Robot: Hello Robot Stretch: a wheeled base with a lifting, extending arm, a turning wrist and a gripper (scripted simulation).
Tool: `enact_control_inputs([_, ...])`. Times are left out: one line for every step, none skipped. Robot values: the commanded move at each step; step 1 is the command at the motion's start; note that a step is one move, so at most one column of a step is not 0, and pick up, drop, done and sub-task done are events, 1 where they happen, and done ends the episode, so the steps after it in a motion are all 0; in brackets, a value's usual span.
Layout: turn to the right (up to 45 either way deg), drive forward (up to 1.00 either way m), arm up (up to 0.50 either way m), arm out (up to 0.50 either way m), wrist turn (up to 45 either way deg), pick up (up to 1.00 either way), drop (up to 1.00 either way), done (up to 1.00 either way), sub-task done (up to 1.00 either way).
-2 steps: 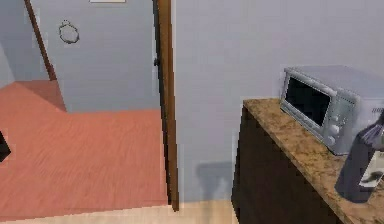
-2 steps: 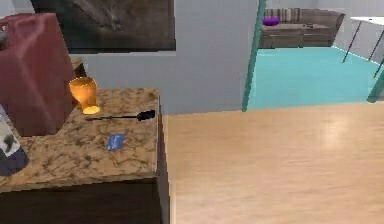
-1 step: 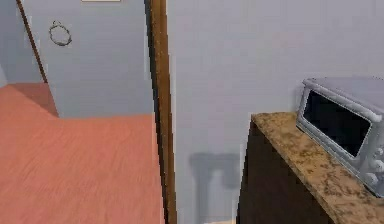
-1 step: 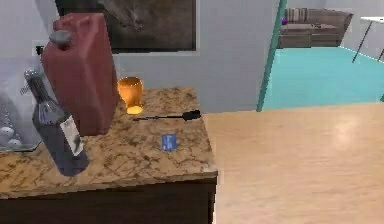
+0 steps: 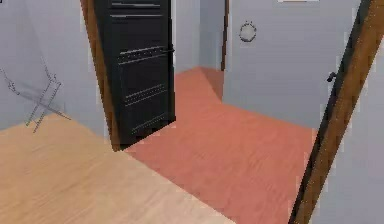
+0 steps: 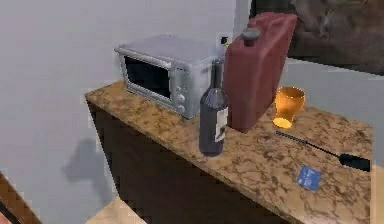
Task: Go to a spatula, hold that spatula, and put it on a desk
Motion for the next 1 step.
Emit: enact_control_inputs([-45.0, 0.00, 0.00, 0.00, 0.0, 0.00, 0.00, 0.00, 0.00])
